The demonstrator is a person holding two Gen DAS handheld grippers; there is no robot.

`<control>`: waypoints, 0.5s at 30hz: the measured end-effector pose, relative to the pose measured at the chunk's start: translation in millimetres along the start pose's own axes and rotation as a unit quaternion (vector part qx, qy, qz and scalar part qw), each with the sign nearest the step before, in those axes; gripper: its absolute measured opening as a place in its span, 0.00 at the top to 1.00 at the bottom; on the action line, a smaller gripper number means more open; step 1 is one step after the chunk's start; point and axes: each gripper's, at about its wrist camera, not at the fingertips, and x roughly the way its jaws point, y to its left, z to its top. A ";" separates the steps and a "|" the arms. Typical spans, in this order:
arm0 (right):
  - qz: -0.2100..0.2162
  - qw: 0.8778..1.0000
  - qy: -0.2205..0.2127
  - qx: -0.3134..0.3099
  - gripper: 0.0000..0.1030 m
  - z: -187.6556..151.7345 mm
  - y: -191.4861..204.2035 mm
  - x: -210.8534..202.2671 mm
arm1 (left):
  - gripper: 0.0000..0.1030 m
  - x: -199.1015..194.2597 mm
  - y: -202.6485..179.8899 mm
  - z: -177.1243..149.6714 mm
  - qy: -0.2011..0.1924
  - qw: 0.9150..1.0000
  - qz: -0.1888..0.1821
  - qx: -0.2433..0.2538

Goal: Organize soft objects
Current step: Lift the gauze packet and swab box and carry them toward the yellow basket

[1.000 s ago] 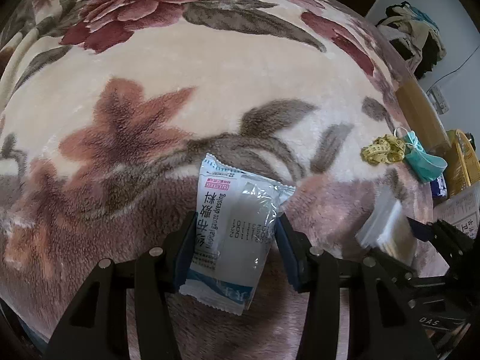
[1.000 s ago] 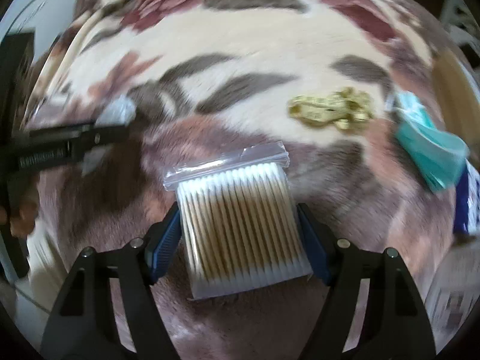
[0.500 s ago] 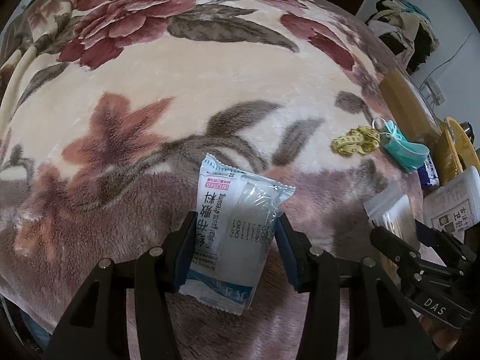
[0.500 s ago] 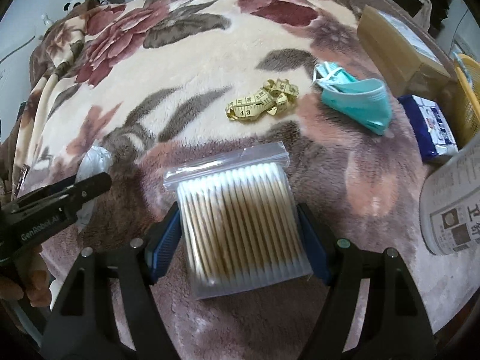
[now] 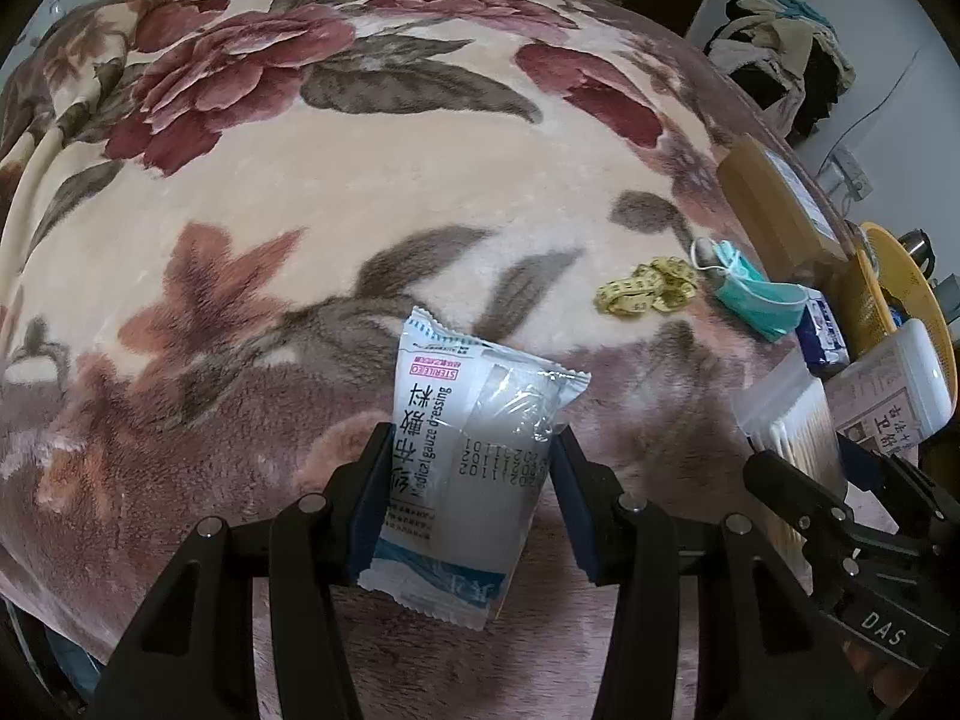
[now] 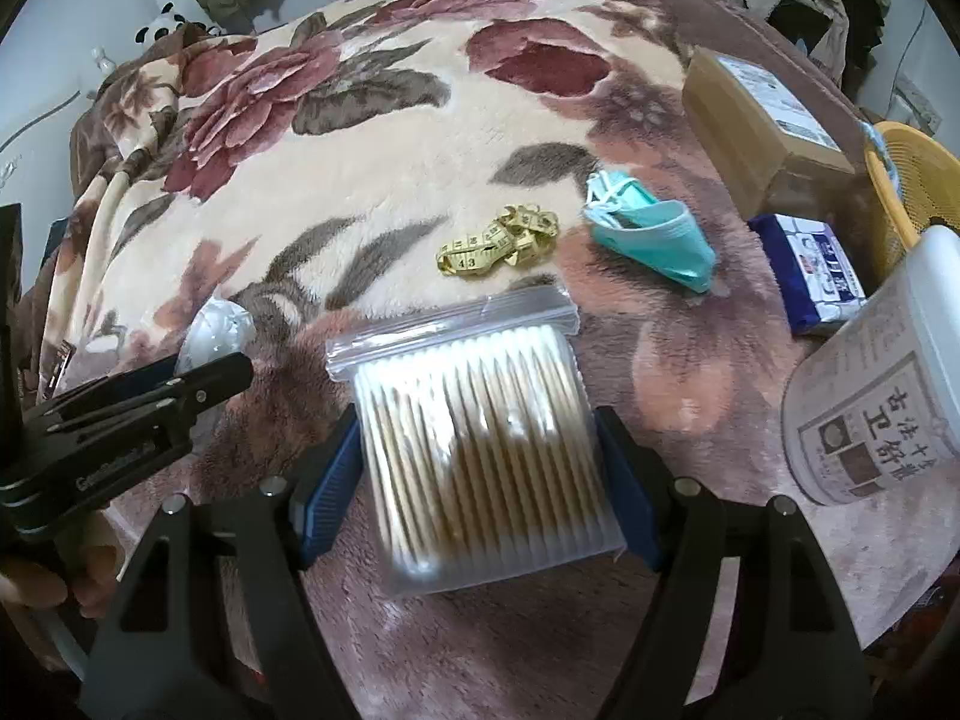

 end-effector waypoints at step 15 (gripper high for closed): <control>0.004 1.000 -0.029 0.006 0.27 4.1 -20.4 -33.6 | 0.50 -13.3 -38.2 9.6 -0.009 1.000 -0.017 0.018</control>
